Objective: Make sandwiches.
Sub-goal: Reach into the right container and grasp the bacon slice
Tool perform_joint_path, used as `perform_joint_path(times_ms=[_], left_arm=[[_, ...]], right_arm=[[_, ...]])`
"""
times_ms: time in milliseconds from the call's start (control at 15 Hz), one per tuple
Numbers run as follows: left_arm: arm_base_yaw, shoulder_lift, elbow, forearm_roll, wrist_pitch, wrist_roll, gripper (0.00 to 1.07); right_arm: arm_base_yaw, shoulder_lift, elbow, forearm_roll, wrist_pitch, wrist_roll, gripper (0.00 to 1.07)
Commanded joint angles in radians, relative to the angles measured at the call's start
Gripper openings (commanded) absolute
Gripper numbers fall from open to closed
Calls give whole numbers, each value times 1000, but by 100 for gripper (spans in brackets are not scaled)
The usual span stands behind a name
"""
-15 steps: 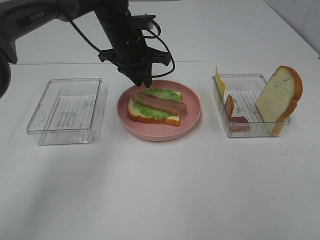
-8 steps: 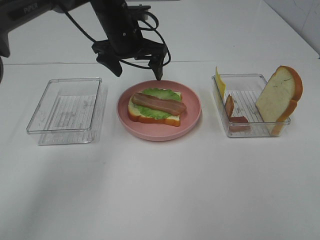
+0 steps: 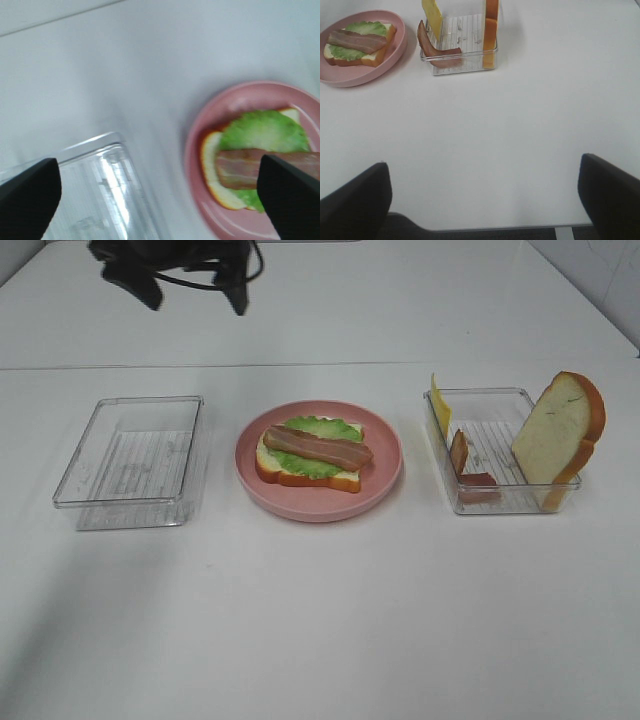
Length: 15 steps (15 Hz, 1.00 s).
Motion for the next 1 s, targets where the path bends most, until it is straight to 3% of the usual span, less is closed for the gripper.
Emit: perform_joint_path(times_ms=[67, 133, 200, 333, 400, 467, 600, 667, 733, 867, 1000], left_arm=[[134, -67, 18, 10, 99, 46, 100], [159, -76, 23, 10, 99, 53, 100], [240, -109, 47, 8, 99, 80, 100], [294, -161, 110, 7, 99, 80, 100], [315, -275, 261, 11, 99, 109, 100], [315, -312, 314, 11, 99, 117, 100], [315, -478, 538, 13, 97, 125, 100], [315, -623, 720, 29, 64, 125, 100], [315, -669, 774, 30, 50, 125, 100], [315, -967, 1088, 30, -27, 119, 100], [315, -1153, 1254, 28, -68, 117, 100]], right_arm=[[3, -29, 1, -3, -7, -8, 96], [3, -29, 1, -3, -7, -8, 96], [3, -29, 1, -3, -7, -8, 96], [3, -29, 1, -3, -7, -8, 96], [3, -29, 1, -3, -7, -8, 96], [3, -29, 1, -3, -7, -8, 96], [3, -29, 1, -3, -7, -8, 96], [3, -29, 1, -3, -7, -8, 96], [3, -29, 1, -3, -7, -8, 96], [3, -29, 1, -3, -7, -8, 96], [3, -29, 1, -3, -7, -8, 96]])
